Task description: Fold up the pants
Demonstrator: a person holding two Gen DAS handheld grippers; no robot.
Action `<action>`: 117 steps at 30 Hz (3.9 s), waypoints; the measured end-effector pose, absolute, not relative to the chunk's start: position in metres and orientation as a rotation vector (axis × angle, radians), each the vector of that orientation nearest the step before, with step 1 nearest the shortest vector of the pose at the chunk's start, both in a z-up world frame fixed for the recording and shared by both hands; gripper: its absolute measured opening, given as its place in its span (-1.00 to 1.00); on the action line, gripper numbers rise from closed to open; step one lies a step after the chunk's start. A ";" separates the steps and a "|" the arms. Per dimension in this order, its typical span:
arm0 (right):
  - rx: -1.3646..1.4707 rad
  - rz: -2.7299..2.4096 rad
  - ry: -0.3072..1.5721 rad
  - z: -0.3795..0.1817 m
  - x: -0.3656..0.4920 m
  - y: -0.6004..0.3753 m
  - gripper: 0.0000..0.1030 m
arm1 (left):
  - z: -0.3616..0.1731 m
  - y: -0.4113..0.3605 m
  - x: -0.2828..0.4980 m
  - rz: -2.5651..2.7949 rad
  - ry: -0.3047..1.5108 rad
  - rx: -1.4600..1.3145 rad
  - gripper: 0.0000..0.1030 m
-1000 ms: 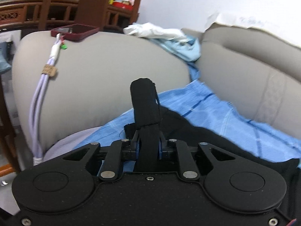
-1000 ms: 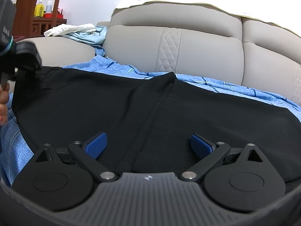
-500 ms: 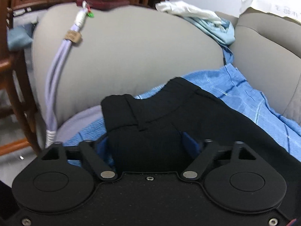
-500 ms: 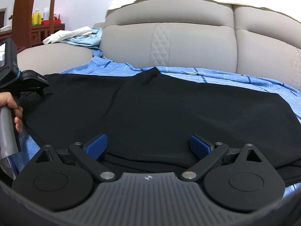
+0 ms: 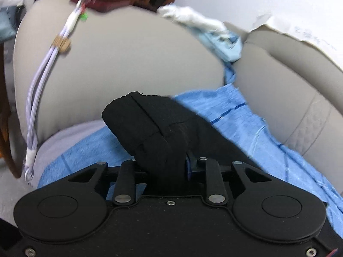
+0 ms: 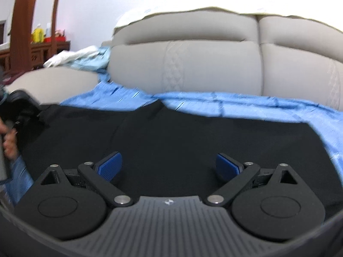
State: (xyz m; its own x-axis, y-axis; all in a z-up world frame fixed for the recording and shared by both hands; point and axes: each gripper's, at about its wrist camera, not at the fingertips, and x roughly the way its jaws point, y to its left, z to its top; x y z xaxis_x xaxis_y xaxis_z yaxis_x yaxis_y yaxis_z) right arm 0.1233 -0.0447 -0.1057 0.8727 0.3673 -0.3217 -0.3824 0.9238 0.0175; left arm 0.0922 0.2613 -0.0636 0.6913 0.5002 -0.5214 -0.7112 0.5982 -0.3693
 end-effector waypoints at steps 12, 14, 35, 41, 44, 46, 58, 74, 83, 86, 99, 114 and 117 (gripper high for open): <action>0.290 0.151 0.268 -0.061 0.187 -0.223 0.93 | 0.003 0.018 0.148 0.002 0.440 -0.038 -0.27; 0.425 0.133 0.269 -0.072 0.186 -0.252 0.93 | -0.014 -0.021 0.154 -0.135 0.541 0.027 -0.18; 0.441 0.405 0.561 -0.119 0.163 -0.201 0.93 | -0.065 0.057 0.102 0.171 0.656 -0.165 0.20; 0.460 0.304 0.520 -0.117 0.173 -0.177 0.73 | -0.077 0.072 0.104 0.184 0.652 -0.235 0.33; 0.424 0.261 0.521 -0.117 0.183 -0.168 -0.37 | -0.076 0.071 0.104 0.189 0.658 -0.234 0.32; 0.424 0.286 0.526 -0.113 0.184 -0.172 -0.50 | -0.072 0.069 0.100 0.183 0.671 -0.227 0.27; 0.179 0.060 0.529 -0.118 0.130 -0.195 0.41 | -0.068 0.052 0.092 0.094 0.684 -0.102 0.28; 0.041 0.119 0.484 -0.082 0.197 -0.207 -0.75 | -0.029 0.018 0.183 -0.051 0.486 -0.024 -0.50; 0.029 0.142 0.291 -0.075 0.185 -0.196 -0.66 | -0.074 0.014 0.222 0.103 0.486 0.064 -0.63; -0.073 0.188 0.376 -0.084 0.195 -0.181 -0.58 | -0.076 0.014 0.224 0.104 0.482 0.065 -0.63; 0.155 0.030 0.385 -0.094 0.201 -0.224 -0.20 | -0.075 0.019 0.222 0.102 0.474 0.024 -0.62; -0.119 0.078 0.461 -0.107 0.206 -0.177 0.32 | -0.077 0.015 0.223 0.109 0.469 0.032 -0.60; -0.020 0.078 0.494 -0.110 0.206 -0.187 0.34 | -0.077 0.015 0.223 0.109 0.469 0.034 -0.59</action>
State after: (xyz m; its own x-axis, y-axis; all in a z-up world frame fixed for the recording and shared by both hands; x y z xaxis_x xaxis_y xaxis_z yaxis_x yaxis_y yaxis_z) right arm 0.2057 -0.1872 -0.1102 0.8775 0.0697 -0.4744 -0.0794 0.9968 -0.0003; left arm 0.2228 0.0152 -0.0774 0.8862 0.1125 -0.4494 -0.0970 0.9936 0.0576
